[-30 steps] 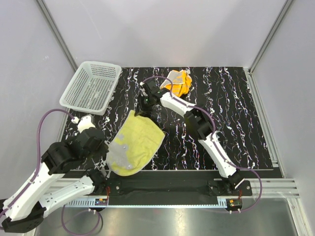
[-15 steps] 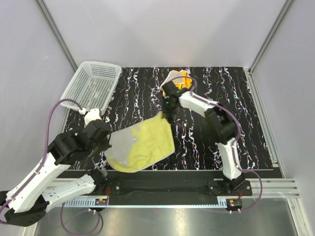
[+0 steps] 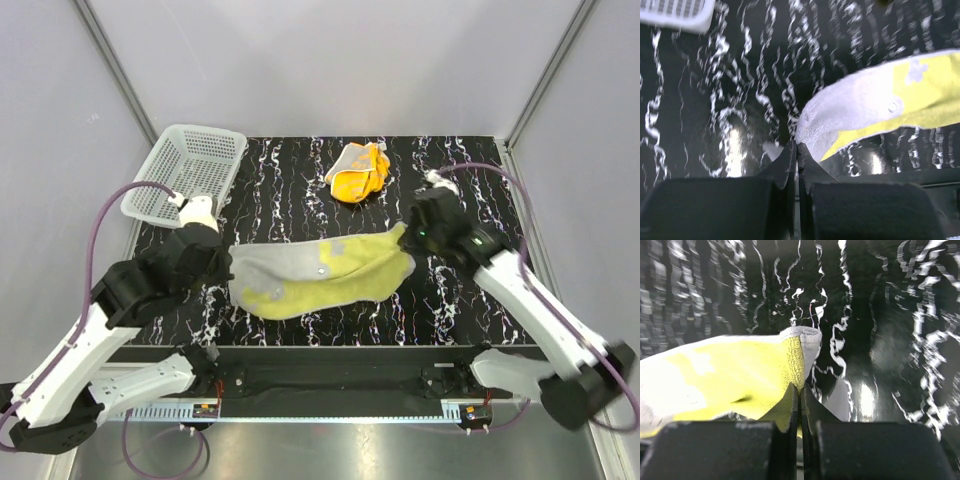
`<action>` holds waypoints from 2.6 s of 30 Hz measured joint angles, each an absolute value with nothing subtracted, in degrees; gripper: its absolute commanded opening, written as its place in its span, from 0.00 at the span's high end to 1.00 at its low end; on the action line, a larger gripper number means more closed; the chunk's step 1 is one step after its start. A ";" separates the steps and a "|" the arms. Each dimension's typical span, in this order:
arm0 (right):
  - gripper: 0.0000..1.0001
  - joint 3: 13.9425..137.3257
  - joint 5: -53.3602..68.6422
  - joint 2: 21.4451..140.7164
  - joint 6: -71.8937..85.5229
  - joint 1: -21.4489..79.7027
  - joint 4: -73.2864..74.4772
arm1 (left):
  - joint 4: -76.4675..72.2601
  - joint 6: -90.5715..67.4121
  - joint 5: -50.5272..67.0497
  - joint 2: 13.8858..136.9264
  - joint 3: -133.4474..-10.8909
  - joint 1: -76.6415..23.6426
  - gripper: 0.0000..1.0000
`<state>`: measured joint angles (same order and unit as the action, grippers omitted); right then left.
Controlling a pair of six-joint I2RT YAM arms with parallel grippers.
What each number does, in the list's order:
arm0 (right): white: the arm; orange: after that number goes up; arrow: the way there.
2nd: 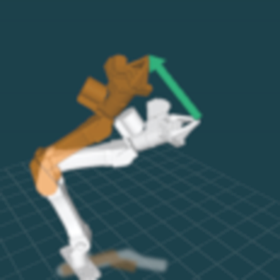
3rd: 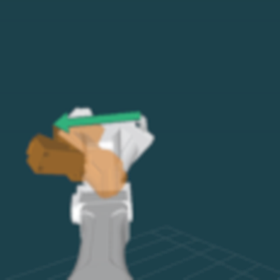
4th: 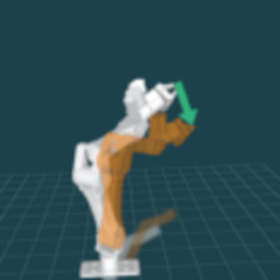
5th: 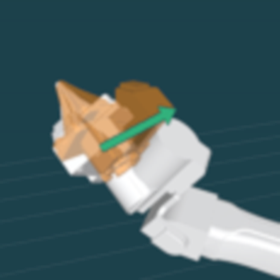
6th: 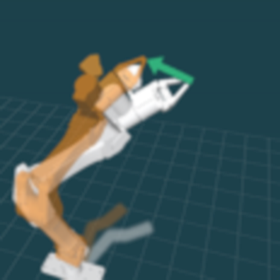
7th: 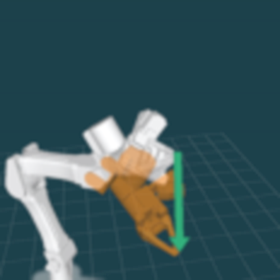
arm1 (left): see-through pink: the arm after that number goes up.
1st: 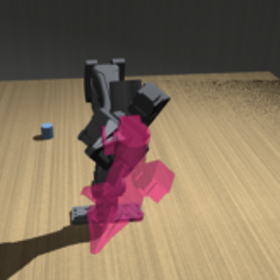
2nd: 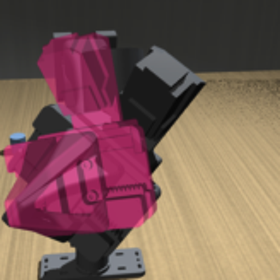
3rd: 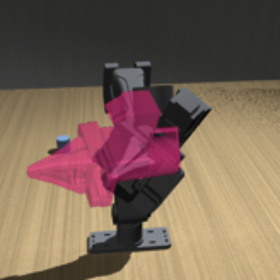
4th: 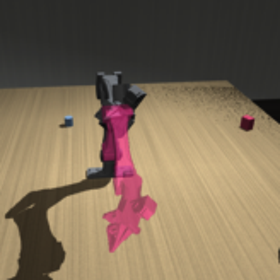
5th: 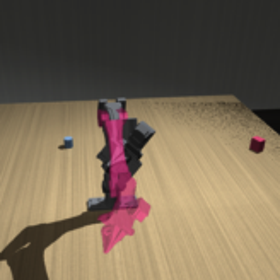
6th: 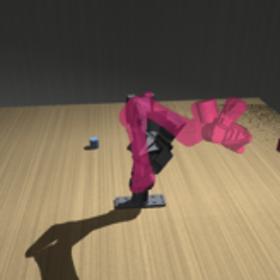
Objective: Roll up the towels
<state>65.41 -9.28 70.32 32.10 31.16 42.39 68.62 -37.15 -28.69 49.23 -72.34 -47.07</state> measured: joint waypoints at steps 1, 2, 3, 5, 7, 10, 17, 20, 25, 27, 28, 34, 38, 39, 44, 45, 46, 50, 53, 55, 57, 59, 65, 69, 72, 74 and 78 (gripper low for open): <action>1.00 64.38 -9.72 65.84 32.62 31.14 43.42 | 67.51 -35.97 -28.32 48.69 -72.88 -47.05 1.00; 1.00 63.81 -9.98 62.43 33.01 31.14 44.25 | 66.70 -35.16 -27.99 48.18 -73.19 -47.05 1.00; 1.00 63.26 -10.24 58.30 33.50 31.14 45.21 | 65.71 -34.09 -27.44 47.46 -73.36 -47.05 1.00; 1.00 62.74 -11.31 52.75 34.48 31.14 47.13 | 64.20 -32.38 -26.70 46.46 -73.38 -47.05 1.00; 1.00 62.74 -13.13 49.58 35.55 31.14 49.28 | 62.87 -31.16 -26.41 45.93 -73.38 -46.98 1.00; 1.00 62.67 -16.19 52.75 36.86 31.11 51.46 | 59.90 -29.50 -26.28 47.29 -72.86 -46.52 1.00; 0.89 66.08 -20.97 77.91 37.80 27.53 51.88 | 48.69 -25.58 -17.96 61.28 -70.30 -32.86 1.00; 0.54 68.25 -21.58 87.83 37.56 23.62 50.04 | 44.21 -24.75 -13.91 69.34 -67.83 -26.68 0.84; 0.00 70.48 -21.39 98.06 36.34 20.71 46.87 | 38.59 -23.20 -9.54 83.05 -67.02 -20.12 0.13; 0.00 71.83 -21.37 100.82 36.05 20.67 46.28 | 36.69 -23.42 -8.21 88.01 -66.92 -18.41 0.01; 0.00 72.36 -21.41 101.45 35.94 20.67 46.02 | 36.23 -23.73 -7.73 89.65 -66.89 -17.80 0.01; 0.00 71.85 -22.85 96.88 35.35 20.60 45.06 | 35.83 -24.49 -7.51 87.15 -64.93 -16.99 0.01; 0.00 67.72 -19.35 88.27 35.11 20.36 43.24 | 34.83 -26.24 -6.42 77.60 -60.53 -16.95 0.01; 0.00 66.41 -17.76 86.83 35.20 20.14 42.85 | 34.24 -27.03 -5.67 74.85 -58.76 -16.95 0.01; 0.00 52.40 -7.29 78.50 37.85 19.86 37.65 | 30.74 -32.21 -0.86 62.76 -46.24 -16.86 0.01; 0.00 49.25 -5.19 76.44 38.48 19.86 37.21 | 30.02 -33.41 0.36 61.14 -43.72 -16.84 0.01; 0.00 46.17 -3.11 73.87 39.05 19.86 36.91 | 28.60 -34.85 1.80 58.83 -40.42 -16.82 0.01; 0.00 40.77 3.33 64.12 39.59 19.86 36.27 | 25.89 -40.40 5.21 50.04 -29.47 -16.80 0.01; 0.00 40.86 4.67 58.11 39.70 19.86 36.05 | 26.17 -43.68 3.92 44.88 -26.81 -16.69 0.01; 0.00 40.84 4.67 54.98 40.36 19.86 36.38 | 25.52 -45.54 2.15 40.05 -25.32 -16.67 0.01; 0.01 40.56 4.51 52.56 41.45 19.86 36.62 | 23.46 -47.51 0.80 33.95 -22.55 -16.53 0.13; 0.00 39.35 3.97 50.48 42.94 19.86 36.49 | 21.85 -49.69 0.64 28.10 -19.53 -16.40 0.31; 0.00 34.87 -0.43 47.68 48.36 19.86 39.48 | 24.12 -53.56 0.62 28.01 -17.67 -16.32 0.01; 0.00 34.81 -1.52 52.18 49.63 19.86 40.49 | 28.08 -54.52 0.64 38.92 -18.63 -16.21 0.01; 0.00 34.44 -2.11 54.54 50.24 19.84 40.80 | 29.39 -55.29 0.64 40.40 -17.85 -16.21 0.01; 0.00 33.76 -2.17 54.57 50.78 19.86 40.91 | 28.99 -55.70 0.67 39.72 -17.39 -16.16 0.03; 0.06 32.16 -2.11 54.00 52.05 19.86 40.86 | 28.49 -55.88 0.67 39.99 -17.15 -16.16 0.11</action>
<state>32.16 -2.11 54.00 52.05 19.86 40.86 28.49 -55.88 0.67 39.99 -17.15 -16.16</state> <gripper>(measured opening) 0.970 0.952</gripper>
